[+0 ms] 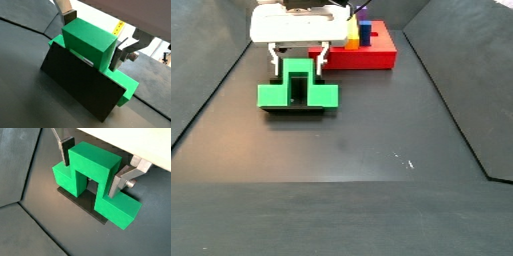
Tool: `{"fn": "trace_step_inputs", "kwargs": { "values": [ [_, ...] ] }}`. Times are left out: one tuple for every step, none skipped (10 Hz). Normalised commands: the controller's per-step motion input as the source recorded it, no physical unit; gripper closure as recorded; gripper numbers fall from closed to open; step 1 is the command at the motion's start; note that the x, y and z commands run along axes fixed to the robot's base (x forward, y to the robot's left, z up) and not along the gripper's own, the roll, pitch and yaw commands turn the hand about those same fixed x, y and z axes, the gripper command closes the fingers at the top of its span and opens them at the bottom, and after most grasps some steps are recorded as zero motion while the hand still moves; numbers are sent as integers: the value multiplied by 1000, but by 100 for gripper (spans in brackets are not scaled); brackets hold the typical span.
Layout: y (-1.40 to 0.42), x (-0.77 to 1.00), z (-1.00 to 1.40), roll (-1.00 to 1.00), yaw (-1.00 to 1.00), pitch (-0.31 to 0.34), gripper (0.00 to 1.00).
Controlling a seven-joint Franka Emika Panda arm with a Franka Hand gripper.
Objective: Pick up the green object. Move up. Place the green object on the fixture. Regrasp the green object. Move to above the board. Insert the green object.
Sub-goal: Regrasp the green object.
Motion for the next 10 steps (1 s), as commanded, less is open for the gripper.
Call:
{"fn": "trace_step_inputs", "kwargs": {
  "values": [
    [-31,-49,-151,0,0,71,0],
    [-9,-40,-154,0,0,86,0],
    [0,0,-69,-34,0,9,0],
    [0,0,-49,0,0,6,0],
    [0,-54,-111,-3,0,0,0],
    [0,-43,-69,0,0,0,0],
    [0,0,0,0,0,0,100],
    [0,0,0,0,0,0,100],
    [0,0,0,0,0,0,100],
    [0,0,0,0,0,0,100]
  ]
}}
